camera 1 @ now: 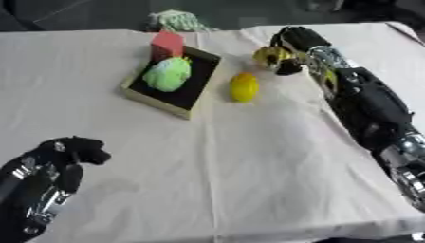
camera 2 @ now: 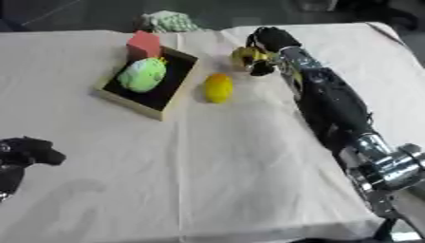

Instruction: Pick up objects on the table and place them in the box.

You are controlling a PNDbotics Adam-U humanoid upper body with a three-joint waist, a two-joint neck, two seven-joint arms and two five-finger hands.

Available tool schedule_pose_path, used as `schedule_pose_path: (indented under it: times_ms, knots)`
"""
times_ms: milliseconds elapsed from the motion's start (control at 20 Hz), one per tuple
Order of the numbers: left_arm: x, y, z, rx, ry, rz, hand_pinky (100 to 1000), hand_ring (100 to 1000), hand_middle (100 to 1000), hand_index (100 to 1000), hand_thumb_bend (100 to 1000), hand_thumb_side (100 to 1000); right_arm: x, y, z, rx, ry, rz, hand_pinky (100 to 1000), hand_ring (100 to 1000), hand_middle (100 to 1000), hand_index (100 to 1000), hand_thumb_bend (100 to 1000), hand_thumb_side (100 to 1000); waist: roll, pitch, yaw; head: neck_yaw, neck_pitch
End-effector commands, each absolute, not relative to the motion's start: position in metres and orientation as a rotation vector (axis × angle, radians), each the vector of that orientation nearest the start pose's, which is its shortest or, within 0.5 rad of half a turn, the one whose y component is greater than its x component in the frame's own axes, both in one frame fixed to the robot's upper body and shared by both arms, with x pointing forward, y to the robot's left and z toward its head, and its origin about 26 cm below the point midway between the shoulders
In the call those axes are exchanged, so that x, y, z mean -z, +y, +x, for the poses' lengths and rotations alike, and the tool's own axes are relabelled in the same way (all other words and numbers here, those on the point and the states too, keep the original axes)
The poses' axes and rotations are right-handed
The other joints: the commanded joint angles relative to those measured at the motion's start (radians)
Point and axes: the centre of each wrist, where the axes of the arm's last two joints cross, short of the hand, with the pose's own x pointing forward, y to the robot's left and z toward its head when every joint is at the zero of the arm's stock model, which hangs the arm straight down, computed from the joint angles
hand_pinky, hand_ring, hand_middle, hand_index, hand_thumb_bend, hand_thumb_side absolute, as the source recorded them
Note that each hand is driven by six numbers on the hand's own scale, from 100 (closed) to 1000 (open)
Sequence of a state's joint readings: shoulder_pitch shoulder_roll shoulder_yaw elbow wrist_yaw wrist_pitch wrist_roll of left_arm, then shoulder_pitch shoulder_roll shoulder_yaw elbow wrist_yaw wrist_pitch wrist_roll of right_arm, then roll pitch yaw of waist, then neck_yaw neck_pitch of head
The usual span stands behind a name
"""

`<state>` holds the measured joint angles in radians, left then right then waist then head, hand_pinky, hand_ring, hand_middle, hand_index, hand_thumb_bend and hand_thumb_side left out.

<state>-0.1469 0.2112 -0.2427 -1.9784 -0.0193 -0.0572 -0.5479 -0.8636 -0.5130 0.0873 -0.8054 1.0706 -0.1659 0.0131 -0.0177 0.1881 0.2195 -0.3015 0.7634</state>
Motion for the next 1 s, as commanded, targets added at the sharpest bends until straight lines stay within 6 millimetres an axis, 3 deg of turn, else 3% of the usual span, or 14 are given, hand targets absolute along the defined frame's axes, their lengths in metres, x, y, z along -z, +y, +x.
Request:
schedule_pose_path:
  times_ms: [50, 400, 700, 800, 850, 1000]
  knots:
    - [-0.137, 0.199, 0.275, 1.012, -1.982, -0.416, 754, 734, 634, 809, 100, 640, -0.190, -0.336, 0.470, -1.279, -1.520, -1.244, 531, 506, 181, 343, 100, 198, 0.000, -0.016, 0.001, -0.006, -0.011]
    - [-0.138, 0.197, 0.275, 1.018, -1.986, -0.427, 754, 734, 634, 809, 100, 637, -0.205, -0.286, 0.475, -1.368, -1.665, -1.030, 530, 509, 196, 363, 100, 184, 0.004, -0.016, 0.012, -0.018, -0.012]
    - [-0.139, 0.196, 0.276, 1.020, -1.993, -0.437, 754, 734, 634, 809, 100, 633, -0.198, -0.244, 0.478, -1.461, -1.721, -0.924, 548, 531, 249, 422, 100, 182, 0.007, -0.014, 0.027, -0.033, -0.013]
    - [-0.139, 0.196, 0.276, 1.022, -1.994, -0.441, 754, 733, 634, 809, 100, 633, -0.191, -0.234, 0.478, -1.481, -1.730, -0.900, 562, 548, 288, 489, 100, 180, 0.007, -0.014, 0.031, -0.036, -0.014]
    - [-0.140, 0.195, 0.276, 1.022, -1.995, -0.443, 754, 733, 634, 809, 100, 632, -0.188, -0.229, 0.478, -1.491, -1.734, -0.892, 582, 575, 365, 587, 100, 179, 0.006, -0.014, 0.034, -0.036, -0.014]
    - [-0.140, 0.195, 0.276, 1.022, -1.996, -0.445, 754, 733, 634, 809, 100, 633, -0.182, -0.221, 0.478, -1.508, -1.740, -0.902, 609, 633, 517, 715, 100, 175, 0.005, -0.013, 0.040, -0.039, -0.016]
